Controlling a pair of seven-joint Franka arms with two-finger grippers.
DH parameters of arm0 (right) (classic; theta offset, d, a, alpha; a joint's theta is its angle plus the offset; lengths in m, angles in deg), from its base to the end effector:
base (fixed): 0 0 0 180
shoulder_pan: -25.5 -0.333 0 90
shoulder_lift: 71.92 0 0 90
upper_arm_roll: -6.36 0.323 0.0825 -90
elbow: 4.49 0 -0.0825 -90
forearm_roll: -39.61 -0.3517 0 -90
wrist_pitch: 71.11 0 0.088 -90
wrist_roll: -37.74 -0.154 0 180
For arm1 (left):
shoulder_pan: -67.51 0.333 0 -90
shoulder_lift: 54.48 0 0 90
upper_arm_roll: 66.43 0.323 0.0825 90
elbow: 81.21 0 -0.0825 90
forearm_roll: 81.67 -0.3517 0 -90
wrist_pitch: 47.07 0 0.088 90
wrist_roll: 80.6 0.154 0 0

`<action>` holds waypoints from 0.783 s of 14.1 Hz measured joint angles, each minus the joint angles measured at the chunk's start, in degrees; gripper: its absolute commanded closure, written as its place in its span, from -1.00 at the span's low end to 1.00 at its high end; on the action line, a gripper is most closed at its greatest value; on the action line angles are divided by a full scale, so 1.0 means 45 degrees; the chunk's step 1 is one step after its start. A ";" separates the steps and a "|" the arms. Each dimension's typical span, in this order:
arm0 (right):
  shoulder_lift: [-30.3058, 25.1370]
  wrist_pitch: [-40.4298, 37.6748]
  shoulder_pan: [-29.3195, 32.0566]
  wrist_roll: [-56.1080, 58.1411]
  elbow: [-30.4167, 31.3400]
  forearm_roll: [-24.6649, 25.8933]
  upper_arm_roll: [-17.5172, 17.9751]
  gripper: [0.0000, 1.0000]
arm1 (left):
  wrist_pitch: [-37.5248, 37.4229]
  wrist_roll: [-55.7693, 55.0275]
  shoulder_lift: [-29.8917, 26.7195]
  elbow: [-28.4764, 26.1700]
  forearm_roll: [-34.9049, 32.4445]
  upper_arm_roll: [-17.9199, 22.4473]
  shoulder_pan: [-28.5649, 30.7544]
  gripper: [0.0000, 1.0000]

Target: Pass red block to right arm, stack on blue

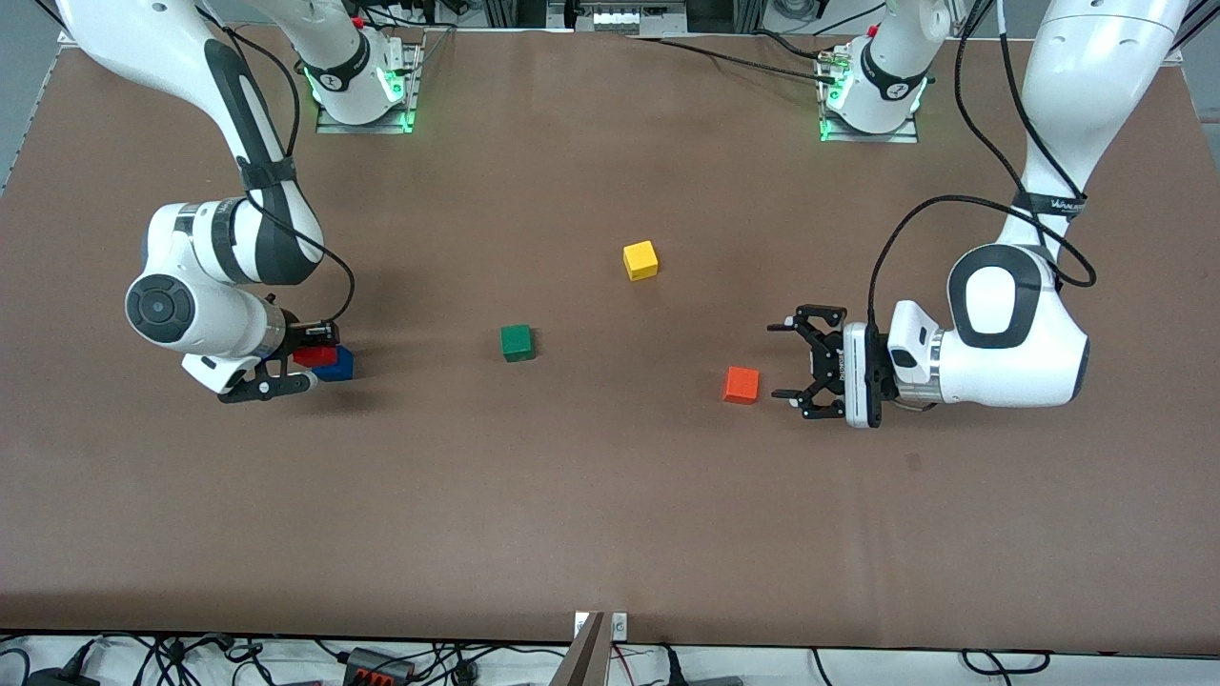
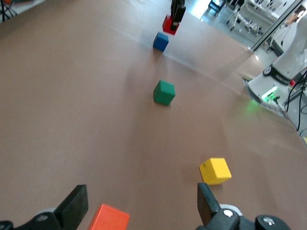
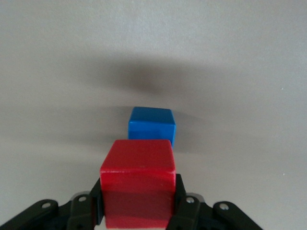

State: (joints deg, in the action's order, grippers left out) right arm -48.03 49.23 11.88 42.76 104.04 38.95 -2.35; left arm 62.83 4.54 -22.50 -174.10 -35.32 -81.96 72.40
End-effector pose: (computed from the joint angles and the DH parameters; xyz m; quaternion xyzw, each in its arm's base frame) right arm 0.5733 0.0527 0.2521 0.9906 0.0859 -0.1028 0.0264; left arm 0.6235 -0.1799 0.3104 0.7300 -0.5286 0.1600 0.4026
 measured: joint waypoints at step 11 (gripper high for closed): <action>0.0373 0.0372 -0.0016 -0.0133 0.0228 0.0226 -0.0061 1.00 | -0.0206 -0.2406 -0.0108 0.0033 -0.5088 0.0310 0.0082 -1.00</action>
State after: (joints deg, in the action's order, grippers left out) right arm -46.35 50.91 11.81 42.16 105.07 39.96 -2.62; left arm 61.90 -6.29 -22.98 -173.95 -58.22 -80.56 72.77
